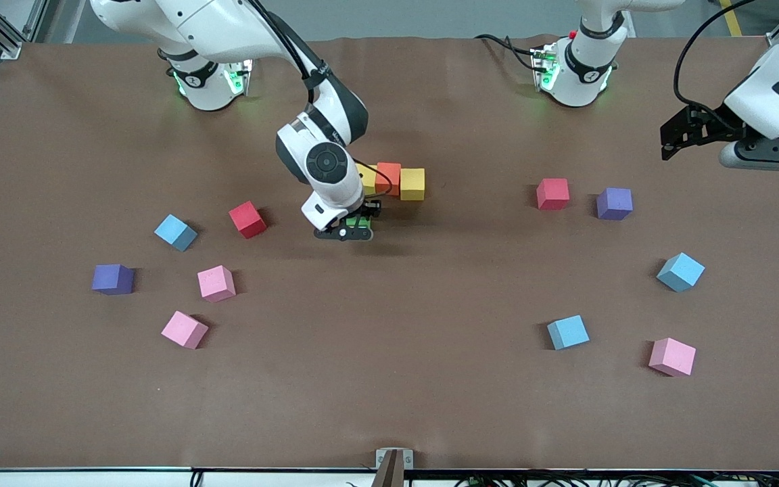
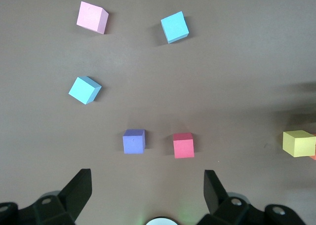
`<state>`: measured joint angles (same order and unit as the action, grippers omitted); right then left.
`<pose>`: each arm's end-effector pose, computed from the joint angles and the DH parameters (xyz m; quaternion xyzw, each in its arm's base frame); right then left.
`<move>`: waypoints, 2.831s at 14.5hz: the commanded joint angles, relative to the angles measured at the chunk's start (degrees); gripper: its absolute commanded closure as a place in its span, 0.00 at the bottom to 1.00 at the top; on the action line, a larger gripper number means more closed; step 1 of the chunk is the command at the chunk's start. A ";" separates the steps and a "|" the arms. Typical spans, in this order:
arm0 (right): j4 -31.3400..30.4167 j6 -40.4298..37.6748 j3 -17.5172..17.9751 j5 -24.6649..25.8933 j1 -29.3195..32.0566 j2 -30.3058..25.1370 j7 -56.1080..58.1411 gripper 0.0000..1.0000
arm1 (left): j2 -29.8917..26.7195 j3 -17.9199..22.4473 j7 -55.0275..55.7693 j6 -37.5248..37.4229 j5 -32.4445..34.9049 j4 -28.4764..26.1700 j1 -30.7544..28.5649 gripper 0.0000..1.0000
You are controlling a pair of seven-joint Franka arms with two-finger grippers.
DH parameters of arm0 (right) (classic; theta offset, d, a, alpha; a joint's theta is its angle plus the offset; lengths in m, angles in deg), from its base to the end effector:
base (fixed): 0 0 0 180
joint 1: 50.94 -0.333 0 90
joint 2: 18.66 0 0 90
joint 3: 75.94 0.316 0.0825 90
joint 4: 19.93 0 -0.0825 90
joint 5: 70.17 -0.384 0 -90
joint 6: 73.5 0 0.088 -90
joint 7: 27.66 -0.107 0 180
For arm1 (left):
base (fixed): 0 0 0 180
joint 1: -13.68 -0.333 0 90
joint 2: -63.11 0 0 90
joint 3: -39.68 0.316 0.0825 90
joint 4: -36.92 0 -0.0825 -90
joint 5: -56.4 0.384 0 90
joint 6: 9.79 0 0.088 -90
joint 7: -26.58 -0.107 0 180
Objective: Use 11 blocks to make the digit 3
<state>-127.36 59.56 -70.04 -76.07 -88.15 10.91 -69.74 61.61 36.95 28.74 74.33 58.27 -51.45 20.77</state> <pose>0.4614 0.4300 0.2315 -0.9970 0.0332 0.0667 0.0228 0.5286 -0.0881 0.6433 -0.9974 0.0655 0.0221 0.0193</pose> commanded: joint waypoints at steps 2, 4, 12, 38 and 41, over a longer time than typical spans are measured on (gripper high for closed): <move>-7.09 5.18 -0.45 -2.98 -0.93 -3.99 -1.17 0.60 | -0.70 0.26 -0.67 0.78 -1.07 -0.75 0.46 0.00; -7.27 5.27 -0.45 -3.07 -1.72 -4.08 -1.95 0.60 | -0.53 0.35 -0.67 0.87 -0.99 -0.75 0.46 0.00; -8.06 5.45 -0.45 -3.07 -3.13 -4.35 -3.19 0.60 | -0.35 0.79 -0.67 0.87 -0.90 -1.02 -0.59 0.00; -9.46 7.47 -0.54 -2.72 -3.75 -3.99 -3.10 0.60 | -0.96 0.44 -2.60 0.43 -0.63 -0.58 -3.84 0.00; -9.55 7.73 -0.54 -2.72 -3.66 -4.08 -3.10 0.60 | -0.79 0.44 -2.52 0.43 -0.63 -0.14 -3.75 0.00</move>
<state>-134.03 65.81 -70.11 -77.97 -91.58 8.68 -72.45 61.26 37.40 27.04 74.48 58.26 -51.69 17.02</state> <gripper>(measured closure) 0.392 0.000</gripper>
